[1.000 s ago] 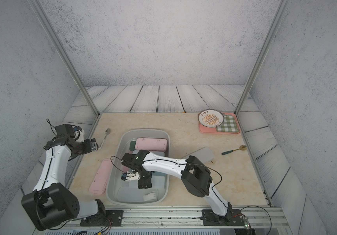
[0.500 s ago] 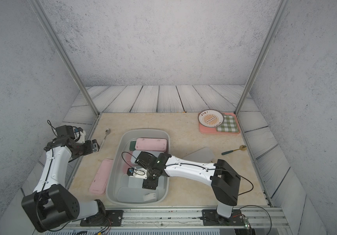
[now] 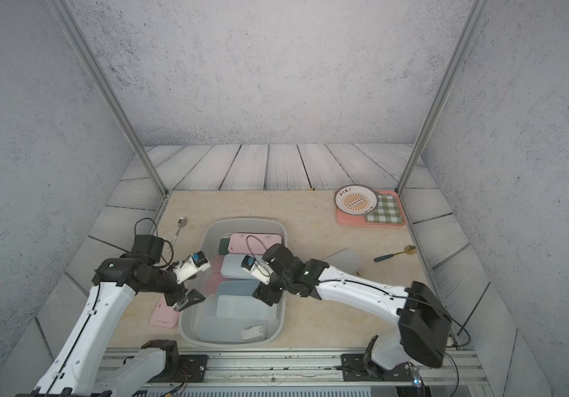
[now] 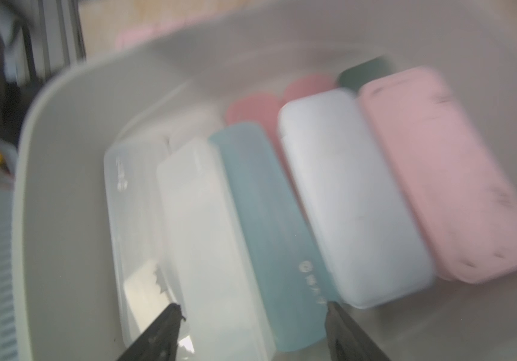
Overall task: Put the pencil case into the storage box
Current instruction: Adjust the pencil case in the storage box.
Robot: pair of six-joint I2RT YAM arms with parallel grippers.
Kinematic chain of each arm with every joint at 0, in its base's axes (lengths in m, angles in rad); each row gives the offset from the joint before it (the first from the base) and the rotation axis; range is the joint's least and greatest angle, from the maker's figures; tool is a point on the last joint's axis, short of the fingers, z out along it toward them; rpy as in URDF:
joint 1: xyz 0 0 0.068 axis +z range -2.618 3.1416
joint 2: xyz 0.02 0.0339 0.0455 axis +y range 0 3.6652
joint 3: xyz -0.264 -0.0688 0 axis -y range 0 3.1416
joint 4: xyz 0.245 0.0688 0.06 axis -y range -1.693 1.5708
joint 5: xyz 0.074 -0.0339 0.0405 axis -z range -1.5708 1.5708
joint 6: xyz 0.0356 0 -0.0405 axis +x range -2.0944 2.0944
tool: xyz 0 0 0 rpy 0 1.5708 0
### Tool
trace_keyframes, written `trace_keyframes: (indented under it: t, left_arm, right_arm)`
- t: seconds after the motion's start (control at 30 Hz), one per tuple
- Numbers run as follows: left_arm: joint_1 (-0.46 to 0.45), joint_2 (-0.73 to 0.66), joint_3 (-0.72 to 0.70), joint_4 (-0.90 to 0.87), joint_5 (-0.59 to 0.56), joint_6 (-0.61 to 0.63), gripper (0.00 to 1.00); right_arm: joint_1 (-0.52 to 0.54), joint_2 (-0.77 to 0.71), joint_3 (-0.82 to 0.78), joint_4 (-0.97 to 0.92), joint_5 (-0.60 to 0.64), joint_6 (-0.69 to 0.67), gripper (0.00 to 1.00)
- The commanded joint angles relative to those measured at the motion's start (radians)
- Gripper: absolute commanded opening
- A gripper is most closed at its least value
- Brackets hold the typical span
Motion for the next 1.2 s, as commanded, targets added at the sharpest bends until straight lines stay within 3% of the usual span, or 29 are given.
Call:
trace_keyframes:
  t: [0.0,0.13,0.33,0.5,0.8,1.17]
  left_arm:
    - [-0.161,-0.056,-0.119,0.051,-0.102,0.162,0.94]
    - [-0.344,-0.079,-0.242,0.273,-0.274,0.168,1.00]
    - [-0.444,0.017,-0.262,0.399,-0.315,0.048,1.00]
    - [-0.550,0.046,-0.297,0.458,-0.327,0.001,1.00]
    - [-0.608,0.068,-0.400,0.651,-0.442,-0.004,1.00]
    - [-0.646,0.096,-0.436,0.750,-0.504,-0.038,0.99]
  right_arm:
    - [-0.072,-0.177,-0.096,0.182,-0.002,0.220,0.75]
    - [-0.121,-0.324,-0.215,0.244,0.094,0.329,0.75]
    - [-0.128,-0.471,-0.380,0.384,0.256,0.505,0.76]
    - [-0.129,-0.508,-0.409,0.383,0.297,0.528,0.76]
    - [-0.129,-0.514,-0.401,0.364,0.302,0.512,0.76]
    - [-0.129,-0.520,-0.409,0.361,0.298,0.520,0.76]
